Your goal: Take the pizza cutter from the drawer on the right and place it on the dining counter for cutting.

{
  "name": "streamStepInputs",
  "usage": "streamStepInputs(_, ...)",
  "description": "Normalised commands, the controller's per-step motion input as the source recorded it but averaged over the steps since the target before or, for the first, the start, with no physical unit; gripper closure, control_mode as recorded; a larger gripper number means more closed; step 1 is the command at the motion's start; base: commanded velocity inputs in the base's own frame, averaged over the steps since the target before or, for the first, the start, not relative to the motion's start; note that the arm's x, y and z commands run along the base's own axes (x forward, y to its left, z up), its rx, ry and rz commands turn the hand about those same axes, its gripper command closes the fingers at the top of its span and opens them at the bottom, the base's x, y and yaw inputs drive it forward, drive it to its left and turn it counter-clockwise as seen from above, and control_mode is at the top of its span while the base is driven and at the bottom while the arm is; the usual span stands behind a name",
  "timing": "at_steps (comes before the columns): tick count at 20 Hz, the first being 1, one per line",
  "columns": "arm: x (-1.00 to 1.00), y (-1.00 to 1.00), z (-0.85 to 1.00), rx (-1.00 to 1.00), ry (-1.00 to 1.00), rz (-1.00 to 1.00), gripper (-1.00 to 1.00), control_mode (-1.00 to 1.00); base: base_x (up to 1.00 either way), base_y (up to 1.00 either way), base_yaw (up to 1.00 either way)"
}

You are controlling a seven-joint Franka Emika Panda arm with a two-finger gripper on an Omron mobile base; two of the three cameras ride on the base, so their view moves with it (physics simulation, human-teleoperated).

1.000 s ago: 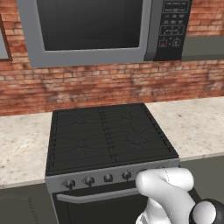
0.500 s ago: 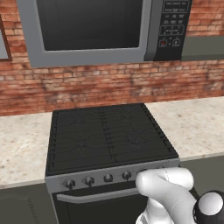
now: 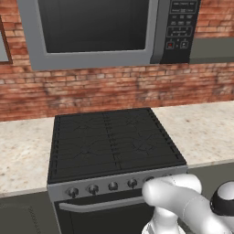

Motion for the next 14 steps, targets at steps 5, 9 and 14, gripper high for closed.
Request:
streamStepInputs(5, 0.09, -0.42, -0.26, 0.00, 0.17, 0.16, -1.00, -1.00, 0.00, 0.00, 0.00)
streamStepInputs(9, 0.04, -0.31, -0.31, 0.00, 0.15, 0.04, -1.00, -1.00, 0.00, 0.00, 0.00)
streamStepInputs(14, 0.00, -0.29, -0.54, 0.00, 0.08, 0.06, -1.00, -1.00, 0.00, 0.00, 0.00)
